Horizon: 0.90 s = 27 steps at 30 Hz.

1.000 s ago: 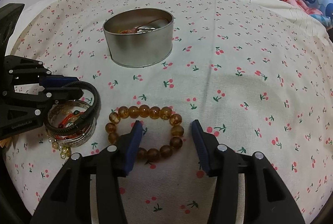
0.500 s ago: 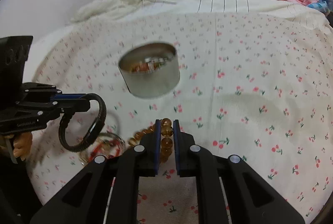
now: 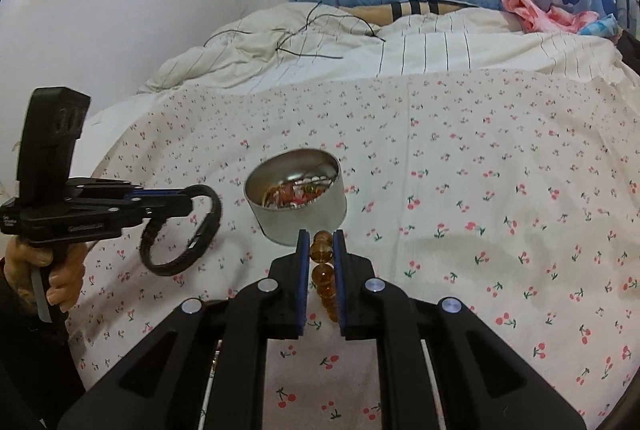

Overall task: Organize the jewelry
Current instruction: 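Carry the black cord bracelet into the tin with the left gripper while the right drops the amber bracelet in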

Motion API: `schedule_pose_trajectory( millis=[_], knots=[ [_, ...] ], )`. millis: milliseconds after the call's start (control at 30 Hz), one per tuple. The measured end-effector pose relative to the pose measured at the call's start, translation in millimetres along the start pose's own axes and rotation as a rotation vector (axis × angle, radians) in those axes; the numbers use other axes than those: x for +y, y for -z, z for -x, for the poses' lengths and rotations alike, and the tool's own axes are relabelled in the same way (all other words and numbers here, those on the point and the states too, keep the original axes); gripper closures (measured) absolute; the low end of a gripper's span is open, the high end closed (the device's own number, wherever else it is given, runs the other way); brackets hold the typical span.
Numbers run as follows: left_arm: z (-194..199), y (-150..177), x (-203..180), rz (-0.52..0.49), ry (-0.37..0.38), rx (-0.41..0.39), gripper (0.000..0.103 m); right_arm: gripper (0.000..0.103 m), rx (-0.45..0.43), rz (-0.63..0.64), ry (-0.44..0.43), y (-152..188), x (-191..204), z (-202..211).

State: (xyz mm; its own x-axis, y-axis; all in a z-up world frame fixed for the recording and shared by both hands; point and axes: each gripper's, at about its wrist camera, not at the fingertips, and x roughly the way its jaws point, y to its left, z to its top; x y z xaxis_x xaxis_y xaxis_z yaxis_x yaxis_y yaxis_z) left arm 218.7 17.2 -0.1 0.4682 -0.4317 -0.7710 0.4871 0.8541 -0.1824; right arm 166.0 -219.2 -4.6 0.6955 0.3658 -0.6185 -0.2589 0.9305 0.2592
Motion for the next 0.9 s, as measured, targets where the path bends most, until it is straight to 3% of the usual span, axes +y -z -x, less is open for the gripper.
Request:
schedule_pose_trajectory(
  millis=[400, 900],
  knots=[
    [-24.5, -46.2, 7.0, 0.009, -0.026, 0.004, 0.094, 0.091, -0.099, 0.005, -0.036, -45.4, 1.0, 18.6],
    [-81.1, -76.8, 11.8, 0.032, -0.055, 0.053, 0.094, 0.091, -0.111, 0.055, -0.06, -85.7, 9.7, 0.7]
  ],
)
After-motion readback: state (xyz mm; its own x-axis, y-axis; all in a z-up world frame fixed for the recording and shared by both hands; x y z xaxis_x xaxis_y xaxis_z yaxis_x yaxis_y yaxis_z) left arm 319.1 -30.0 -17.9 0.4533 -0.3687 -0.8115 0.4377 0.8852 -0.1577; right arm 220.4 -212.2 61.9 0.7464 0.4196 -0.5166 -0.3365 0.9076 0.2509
